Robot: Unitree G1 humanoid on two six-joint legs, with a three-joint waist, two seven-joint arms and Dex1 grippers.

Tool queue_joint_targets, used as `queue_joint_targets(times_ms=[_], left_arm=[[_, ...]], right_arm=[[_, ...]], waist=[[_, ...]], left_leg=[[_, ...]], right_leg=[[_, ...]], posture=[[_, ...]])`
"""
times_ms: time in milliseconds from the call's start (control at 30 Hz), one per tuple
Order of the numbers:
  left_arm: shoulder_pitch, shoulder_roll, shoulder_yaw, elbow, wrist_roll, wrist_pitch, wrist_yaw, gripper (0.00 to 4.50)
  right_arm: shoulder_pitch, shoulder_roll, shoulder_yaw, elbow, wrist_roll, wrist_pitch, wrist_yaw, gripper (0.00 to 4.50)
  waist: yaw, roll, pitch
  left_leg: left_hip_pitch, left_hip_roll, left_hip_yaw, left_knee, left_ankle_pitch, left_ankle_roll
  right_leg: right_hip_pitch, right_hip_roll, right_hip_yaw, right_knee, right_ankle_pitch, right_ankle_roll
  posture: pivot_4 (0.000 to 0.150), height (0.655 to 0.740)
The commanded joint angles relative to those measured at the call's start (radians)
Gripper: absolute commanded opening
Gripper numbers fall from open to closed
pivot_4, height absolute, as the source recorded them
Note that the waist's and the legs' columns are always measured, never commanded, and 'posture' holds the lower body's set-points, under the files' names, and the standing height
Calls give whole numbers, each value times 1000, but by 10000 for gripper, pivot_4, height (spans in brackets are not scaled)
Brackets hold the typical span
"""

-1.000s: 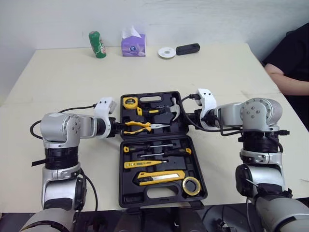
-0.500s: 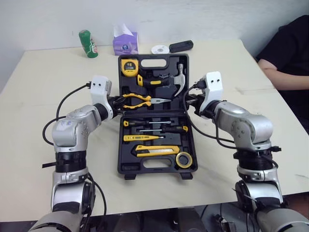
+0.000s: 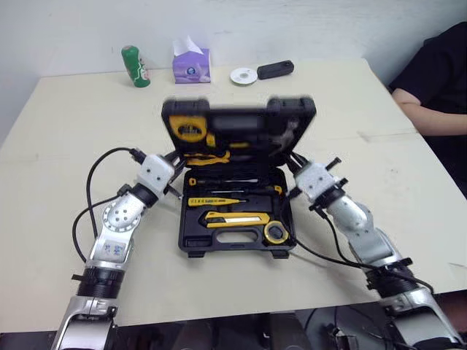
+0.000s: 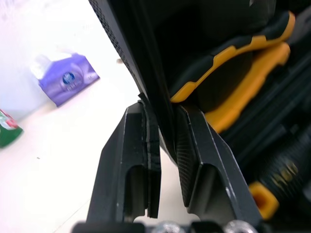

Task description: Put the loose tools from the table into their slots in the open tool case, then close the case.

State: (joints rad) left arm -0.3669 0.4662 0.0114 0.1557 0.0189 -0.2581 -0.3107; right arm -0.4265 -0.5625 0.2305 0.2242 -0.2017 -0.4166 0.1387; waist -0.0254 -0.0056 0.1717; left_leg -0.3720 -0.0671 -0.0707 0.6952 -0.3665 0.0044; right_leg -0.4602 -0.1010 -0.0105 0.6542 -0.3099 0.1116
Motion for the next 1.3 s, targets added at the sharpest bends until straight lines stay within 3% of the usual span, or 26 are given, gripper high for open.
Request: queue_joint_targets(times_ms=[33, 300, 433, 533, 633, 733, 900, 1067, 1300], left_arm=[[32, 76, 96, 34, 50, -89, 60, 3471], [141, 127, 87, 110, 27, -188, 7, 3471], [159, 122, 91, 85, -42, -154, -40, 19316], [202, 148, 115, 39, -122, -71, -128, 33122], [264, 200, 175, -2, -165, -2, -175, 44920], [376, 246, 256, -54, -241, 104, -234, 45000], [352, 237, 296, -57, -290, 219, -233, 45000], [289, 221, 299, -64, -323, 264, -263, 45000], [227, 194, 270, -60, -333, 307, -305, 45000]], right_arm=[[27, -85, -70, 128, -149, -176, -142, 0], [55, -106, -37, 226, -270, -314, -191, 0], [78, -104, -38, 220, -169, -323, -95, 0], [110, -137, -56, 188, -105, -335, -29, 11126], [150, -180, -91, 146, -39, -328, 47, 25364], [228, -257, -147, 115, 80, -288, 167, 40247], [311, -320, -224, 122, 242, -292, 319, 40247], [456, -340, -287, -46, 479, -130, 509, 40247], [631, -336, -333, -201, 533, -3, 612, 40247]], waist=[[-2, 0, 0], [-5, 0, -1], [-3, 1, -2], [19, 2, -2], [20, 2, -2], [19, 2, -2], [27, 2, -2], [28, 2, -2], [24, 2, -2]], left_leg=[[0, 0, 0, 0, 0, 0], [5, 1, 1, -2, 0, 0], [8, 1, 1, -2, 0, 0], [15, 1, -4, -3, -2, 3], [19, 1, -3, -3, -4, 6], [20, 2, -3, -4, -4, 6], [21, 2, -3, -6, -4, 6], [34, 4, -3, -12, -5, 7], [34, 6, -1, -13, -7, 7]], right_leg=[[0, 0, 0, 0, 0, 0], [1, 2, 6, 2, 0, 0], [4, 2, 7, 0, 0, 0], [16, 2, 7, -7, 0, 0], [23, 2, 11, -11, 2, 3], [23, 2, 13, -12, 2, 3], [25, 3, 13, -15, 3, 4], [38, 4, 13, -23, 4, 4], [38, 5, 13, -26, 4, 4]], posture=[[1500, 7400], [1500, 7400], [1500, 7400], [1500, 7400], [1500, 7400], [1500, 7400], [1500, 7400], [1500, 7400], [1500, 7400]])
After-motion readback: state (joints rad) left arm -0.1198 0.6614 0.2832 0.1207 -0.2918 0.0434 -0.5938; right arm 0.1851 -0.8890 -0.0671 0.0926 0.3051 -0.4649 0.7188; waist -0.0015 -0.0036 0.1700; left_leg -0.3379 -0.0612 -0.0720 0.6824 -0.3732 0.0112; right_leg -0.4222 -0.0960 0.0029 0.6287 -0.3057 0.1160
